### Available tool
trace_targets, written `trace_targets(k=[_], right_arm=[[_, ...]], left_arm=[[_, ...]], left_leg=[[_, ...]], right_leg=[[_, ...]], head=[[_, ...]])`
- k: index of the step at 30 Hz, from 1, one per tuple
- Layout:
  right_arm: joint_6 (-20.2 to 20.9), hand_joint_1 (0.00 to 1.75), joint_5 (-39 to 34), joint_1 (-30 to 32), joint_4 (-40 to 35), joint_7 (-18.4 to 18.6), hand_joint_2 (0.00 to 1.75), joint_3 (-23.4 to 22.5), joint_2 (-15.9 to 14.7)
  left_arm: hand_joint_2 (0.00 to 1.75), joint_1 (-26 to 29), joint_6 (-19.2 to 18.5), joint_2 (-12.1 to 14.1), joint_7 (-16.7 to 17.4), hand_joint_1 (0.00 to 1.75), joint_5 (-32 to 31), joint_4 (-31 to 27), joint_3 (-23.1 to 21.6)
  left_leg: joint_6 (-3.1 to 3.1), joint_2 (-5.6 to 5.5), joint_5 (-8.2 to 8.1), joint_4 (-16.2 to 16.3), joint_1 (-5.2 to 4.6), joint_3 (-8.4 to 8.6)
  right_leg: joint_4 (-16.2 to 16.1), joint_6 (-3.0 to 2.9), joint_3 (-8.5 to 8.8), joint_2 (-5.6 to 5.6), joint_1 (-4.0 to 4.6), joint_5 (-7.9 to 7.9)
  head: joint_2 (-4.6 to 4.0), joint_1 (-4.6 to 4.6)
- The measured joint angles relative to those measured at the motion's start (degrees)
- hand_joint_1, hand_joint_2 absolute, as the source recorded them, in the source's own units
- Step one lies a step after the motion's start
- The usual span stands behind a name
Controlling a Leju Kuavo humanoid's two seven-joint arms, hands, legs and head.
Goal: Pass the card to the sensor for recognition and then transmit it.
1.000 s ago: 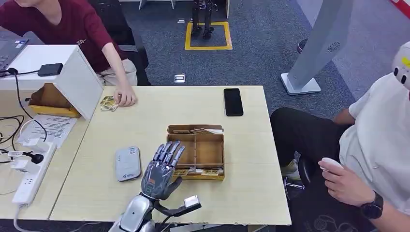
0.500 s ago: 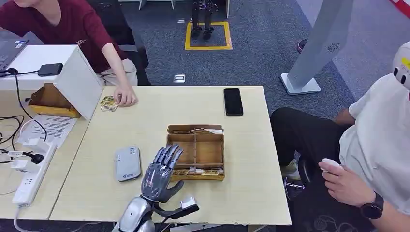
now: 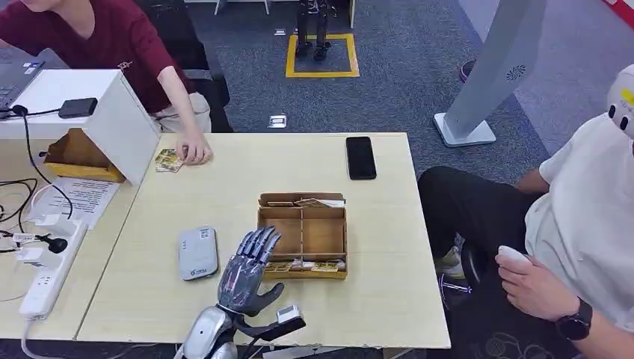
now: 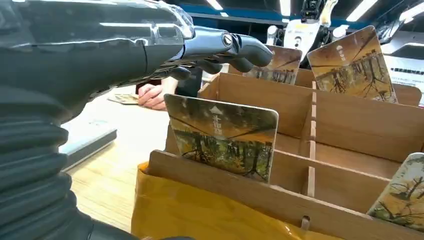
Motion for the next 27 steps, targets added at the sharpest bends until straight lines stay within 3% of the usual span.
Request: trace_targets(k=[12, 13, 27], right_arm=[[0.0, 0.00, 0.0, 0.0, 0.0, -0.1, 1.75, 0.0, 0.0], [0.0, 0.00, 0.0, 0.0, 0.0, -0.1, 1.75, 0.0, 0.0], [0.2, 0.00, 0.9, 0.0, 0.0, -0.3, 1.75, -0.4, 0.0]], left_arm=[[1.75, 0.0, -1.0, 0.2, 0.0, 0.00, 1.6, 0.0, -0.1], [1.75, 0.0, -1.2, 0.3, 0.0, 1.75, 1.6, 0.0, -0.2], [1.75, -0.4, -5.0, 1.5, -1.2, 1.75, 6.1, 0.3, -1.5]], left_leg=[[0.00, 0.00, 0.00, 0.0, 0.00, 0.00], [0.00, 0.00, 0.00, 0.0, 0.00, 0.00], [0.00, -0.02, 0.00, 0.0, 0.00, 0.02]], right_leg=[[0.0, 0.00, 0.00, 0.00, 0.00, 0.00], [0.0, 0.00, 0.00, 0.00, 0.00, 0.00], [0.0, 0.00, 0.03, -0.04, 0.00, 0.00]], head=[[0.00, 0.00], [0.00, 0.00], [0.00, 0.00]])
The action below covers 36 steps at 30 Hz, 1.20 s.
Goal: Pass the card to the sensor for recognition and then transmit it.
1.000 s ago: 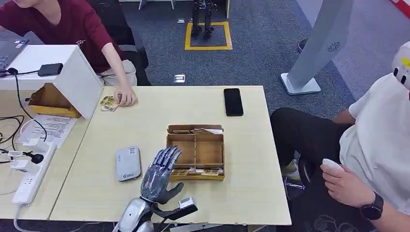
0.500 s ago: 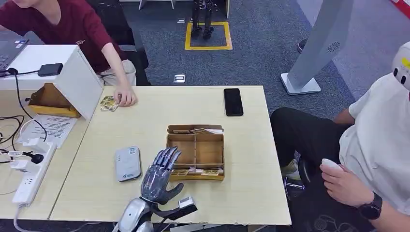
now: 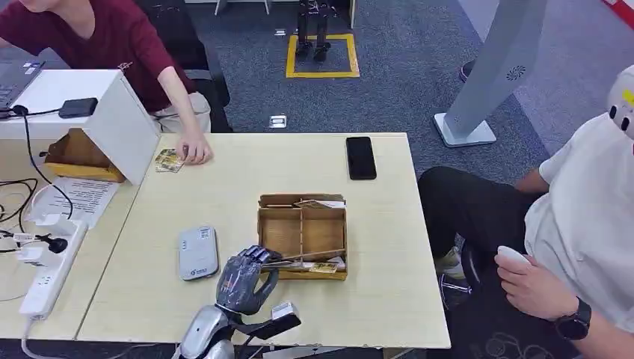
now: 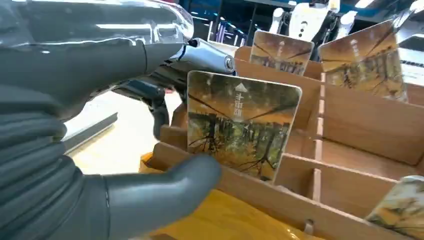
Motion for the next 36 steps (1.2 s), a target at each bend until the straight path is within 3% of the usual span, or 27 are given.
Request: trace_targets(k=[36], right_arm=[[0.0, 0.00, 0.3, 0.0, 0.0, 0.2, 1.75, 0.0, 0.0]], left_arm=[[1.75, -0.6, 0.0, 0.3, 0.0, 1.75, 0.0, 0.0, -0.6]], left_leg=[[0.00, -0.02, 0.00, 0.0, 0.00, 0.06]], right_leg=[[0.0, 0.00, 0.06, 0.00, 0.00, 0.00]], head=[[0.00, 0.00]])
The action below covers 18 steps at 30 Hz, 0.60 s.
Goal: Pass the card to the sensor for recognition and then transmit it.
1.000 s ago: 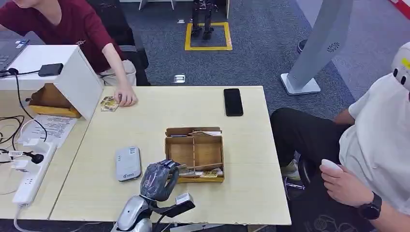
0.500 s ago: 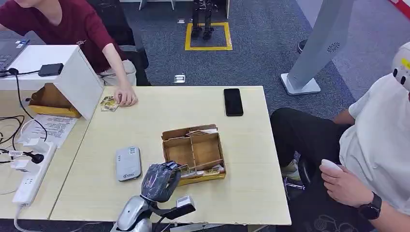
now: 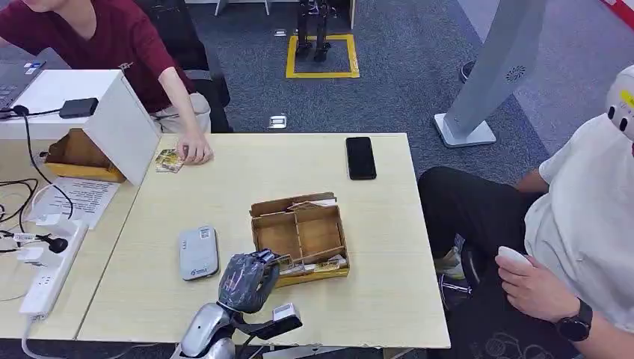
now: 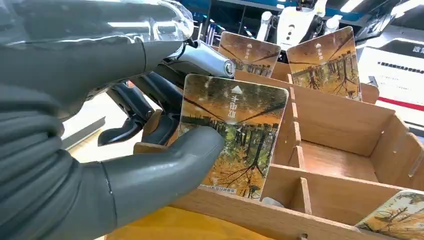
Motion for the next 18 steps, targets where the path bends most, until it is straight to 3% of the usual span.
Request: trace_targets(k=[18], right_arm=[[0.0, 0.00, 0.0, 0.0, 0.0, 0.0, 1.75, 0.0, 0.0]], left_arm=[[1.75, 0.0, 0.0, 0.0, 0.0, 1.75, 0.0, 0.0, 0.0]], left_leg=[[0.00, 0.00, 0.00, 0.0, 0.00, 0.00]], right_leg=[[0.0, 0.00, 0.00, 0.00, 0.00, 0.00]], head=[[0.00, 0.00]])
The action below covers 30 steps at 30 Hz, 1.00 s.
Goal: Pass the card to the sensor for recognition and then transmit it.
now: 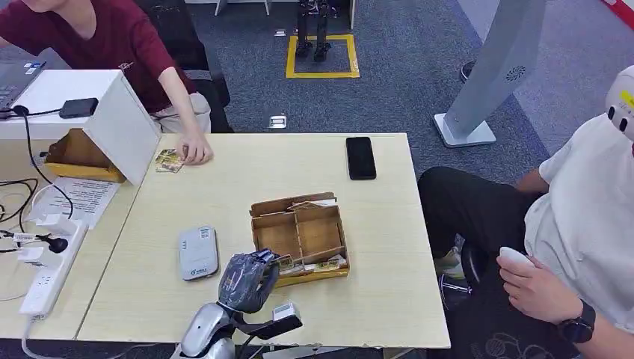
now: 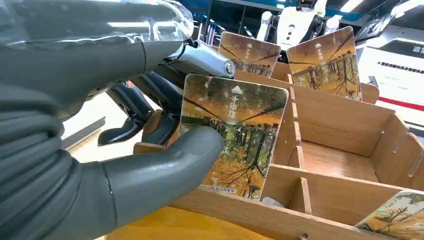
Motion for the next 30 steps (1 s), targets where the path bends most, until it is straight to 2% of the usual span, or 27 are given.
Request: trace_targets(k=[30], right_arm=[[0.0, 0.00, 0.0, 0.0, 0.0, 0.0, 1.75, 0.0, 0.0]], left_arm=[[1.75, 0.0, 0.0, 0.0, 0.0, 1.75, 0.0, 0.0, 0.0]], left_leg=[[0.00, 0.00, 0.00, 0.0, 0.00, 0.00]], right_leg=[[0.0, 0.00, 0.00, 0.00, 0.00, 0.00]], head=[[0.00, 0.00]])
